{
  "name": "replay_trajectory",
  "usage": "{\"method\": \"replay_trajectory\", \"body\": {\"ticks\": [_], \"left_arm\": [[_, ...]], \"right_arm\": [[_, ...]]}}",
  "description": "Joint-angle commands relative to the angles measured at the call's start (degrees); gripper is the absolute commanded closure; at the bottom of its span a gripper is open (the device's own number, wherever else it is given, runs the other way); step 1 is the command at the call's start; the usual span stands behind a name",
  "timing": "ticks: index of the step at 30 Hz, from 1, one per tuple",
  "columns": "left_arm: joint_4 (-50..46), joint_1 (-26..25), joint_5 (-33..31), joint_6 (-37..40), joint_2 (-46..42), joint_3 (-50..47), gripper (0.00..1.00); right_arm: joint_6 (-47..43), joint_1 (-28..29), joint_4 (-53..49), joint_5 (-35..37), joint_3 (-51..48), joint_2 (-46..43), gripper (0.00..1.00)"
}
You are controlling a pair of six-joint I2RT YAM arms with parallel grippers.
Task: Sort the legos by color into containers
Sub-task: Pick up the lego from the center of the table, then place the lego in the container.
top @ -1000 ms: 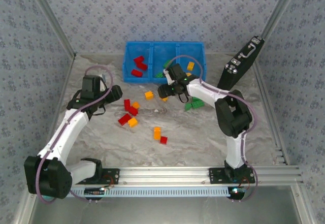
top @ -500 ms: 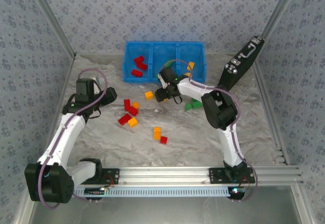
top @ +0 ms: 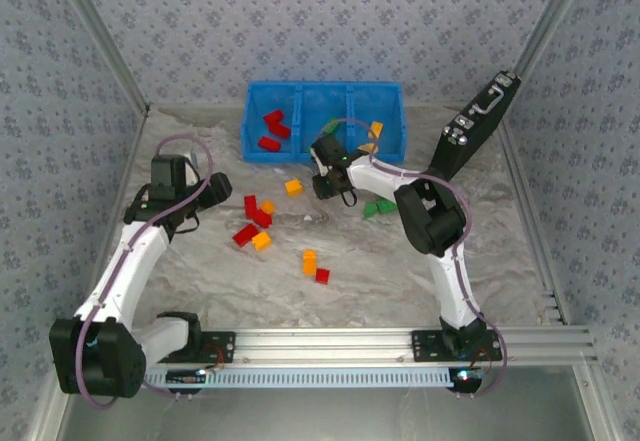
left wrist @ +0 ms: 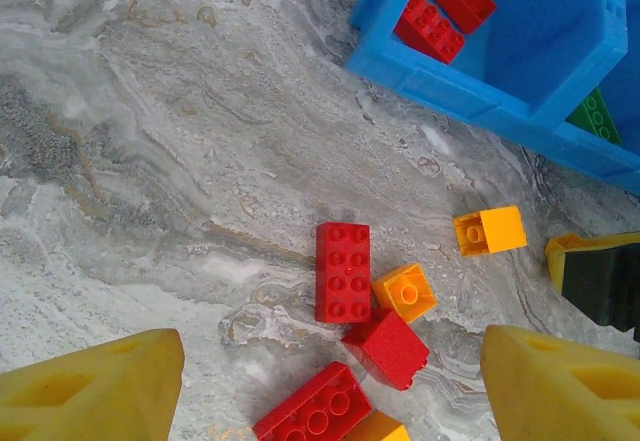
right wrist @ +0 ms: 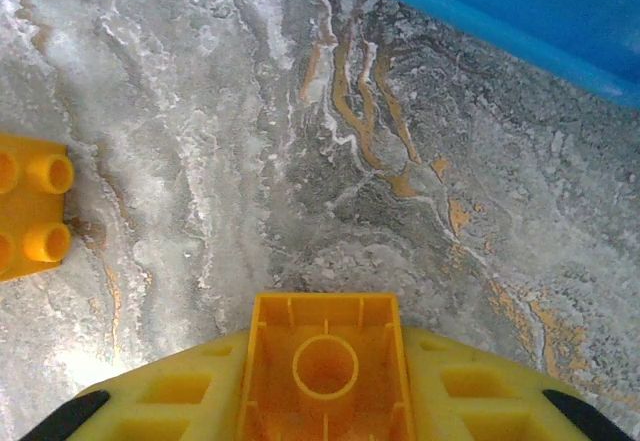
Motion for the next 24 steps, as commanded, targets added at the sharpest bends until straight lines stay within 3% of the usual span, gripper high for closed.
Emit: {"method": "replay_trajectory", "body": {"ticks": [1, 6, 13, 18, 24], "left_arm": [[-0.4, 0.4, 1.5, -1.0, -1.7, -0.2, 0.22], [-0.4, 0.3, 2.3, -2.4, -3.0, -2.1, 0.24], [-0.3, 0.1, 2.7, -2.9, -2.4, -2.6, 0.24], [0.4, -3.1, 2.0, -3.7, 0.4, -2.0, 0.25], [1.8, -12.0, -1.3, -6.3, 7.3, -0.1, 0.26]], "right_arm": [[0.1, 0.2, -2.7, 0.4, 0.0, -0.7, 0.69], [-0.4, -1.3, -5.5, 2.5, -0.9, -7.4, 0.72], [-2.0, -7.6, -4.7, 6.3, -1.1, -17.3, 0.73], [-2.1, -13.6, -3.1, 5.9, 2.2, -15.3, 0.74], [-1.3, -17.7, -2.0, 3.2, 9.7, -7.3, 0.75]]}}
